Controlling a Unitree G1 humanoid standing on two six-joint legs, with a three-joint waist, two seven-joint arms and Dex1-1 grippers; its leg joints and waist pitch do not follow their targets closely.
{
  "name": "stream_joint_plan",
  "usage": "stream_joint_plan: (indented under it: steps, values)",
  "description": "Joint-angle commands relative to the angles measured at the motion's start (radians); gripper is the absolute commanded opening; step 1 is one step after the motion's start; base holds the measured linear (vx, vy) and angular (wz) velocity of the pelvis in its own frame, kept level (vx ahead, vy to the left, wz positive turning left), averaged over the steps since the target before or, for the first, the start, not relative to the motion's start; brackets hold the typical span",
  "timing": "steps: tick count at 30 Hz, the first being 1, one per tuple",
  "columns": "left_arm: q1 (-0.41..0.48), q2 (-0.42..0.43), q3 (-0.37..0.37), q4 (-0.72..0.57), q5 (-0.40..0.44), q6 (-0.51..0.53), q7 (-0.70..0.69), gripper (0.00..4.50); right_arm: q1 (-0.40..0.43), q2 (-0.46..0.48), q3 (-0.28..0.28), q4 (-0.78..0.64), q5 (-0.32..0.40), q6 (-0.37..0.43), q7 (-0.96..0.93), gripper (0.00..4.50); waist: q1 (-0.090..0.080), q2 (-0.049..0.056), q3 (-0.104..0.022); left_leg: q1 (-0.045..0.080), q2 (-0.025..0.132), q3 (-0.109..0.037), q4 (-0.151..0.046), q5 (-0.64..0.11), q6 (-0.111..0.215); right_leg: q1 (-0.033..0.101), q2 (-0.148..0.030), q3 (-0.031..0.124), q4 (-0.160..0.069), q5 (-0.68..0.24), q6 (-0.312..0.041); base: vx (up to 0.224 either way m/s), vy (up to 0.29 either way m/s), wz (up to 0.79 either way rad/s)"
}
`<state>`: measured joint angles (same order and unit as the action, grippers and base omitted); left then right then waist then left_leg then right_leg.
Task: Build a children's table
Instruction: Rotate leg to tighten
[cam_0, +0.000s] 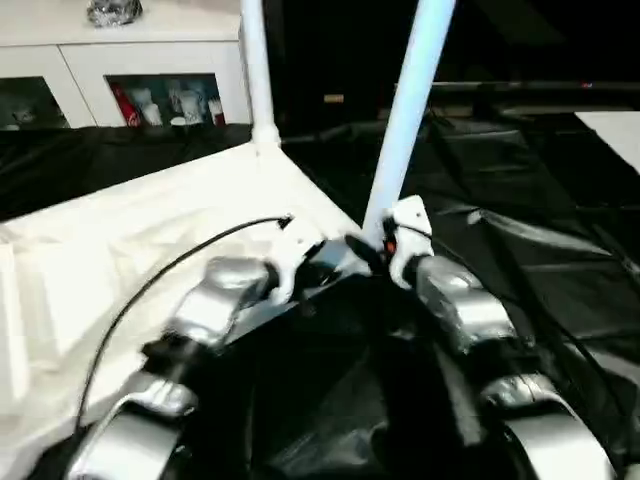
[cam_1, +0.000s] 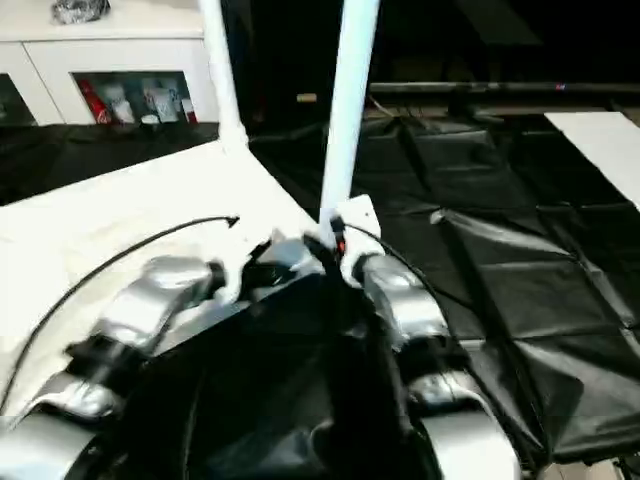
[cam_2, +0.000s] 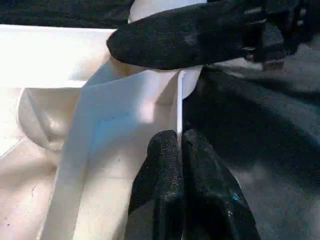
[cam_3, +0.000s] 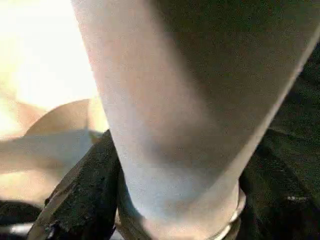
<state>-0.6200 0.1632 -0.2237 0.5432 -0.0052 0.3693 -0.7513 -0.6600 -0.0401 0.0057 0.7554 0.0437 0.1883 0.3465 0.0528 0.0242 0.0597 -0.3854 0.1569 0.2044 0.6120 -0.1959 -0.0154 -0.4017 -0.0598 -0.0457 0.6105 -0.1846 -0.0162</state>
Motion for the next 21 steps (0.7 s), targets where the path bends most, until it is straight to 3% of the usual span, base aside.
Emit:
stream_joint_plan:
  steps: [1, 11, 16, 21]
  values:
    - [-0.039, -0.058, 0.026, -0.022, -0.035, -0.052, 0.058, 0.00, 0.017, 0.091, 0.065, 0.017, 0.022, 0.014, 0.072, 3.28, -0.002, -0.003, -0.074, 0.022, 0.075, -0.039, -0.072, -0.120, 0.037, 0.048, -0.097, 0.050, -0.068, -0.129, -0.257, 0.000, 0.000, 0.00]
    - [0.016, 0.019, 0.007, -0.081, -0.055, -0.077, -0.078, 0.00, 0.035, 0.043, 0.063, -0.041, 0.050, 0.023, 0.184, 4.39, -0.007, -0.003, -0.074, 0.020, 0.078, -0.040, -0.072, -0.120, 0.060, 0.051, -0.098, 0.050, -0.062, -0.097, -0.264, 0.000, 0.000, 0.00]
    - [0.050, 0.103, 0.005, -0.133, -0.084, -0.091, -0.226, 0.00, 0.080, -0.095, 0.147, -0.136, 0.026, 0.019, 0.434, 4.45, -0.006, -0.004, -0.071, 0.021, 0.079, -0.039, -0.072, -0.133, 0.067, 0.049, -0.098, 0.050, -0.066, -0.136, -0.262, 0.000, 0.000, 0.00]
    - [0.070, 0.142, 0.001, -0.170, -0.108, -0.086, -0.304, 0.00, 0.105, -0.162, 0.175, -0.192, 0.020, 0.011, 0.531, 4.45, -0.001, -0.001, -0.069, 0.024, 0.083, -0.039, -0.074, -0.153, 0.054, 0.046, -0.096, 0.050, -0.067, -0.160, -0.262, 0.000, 0.000, 0.00]
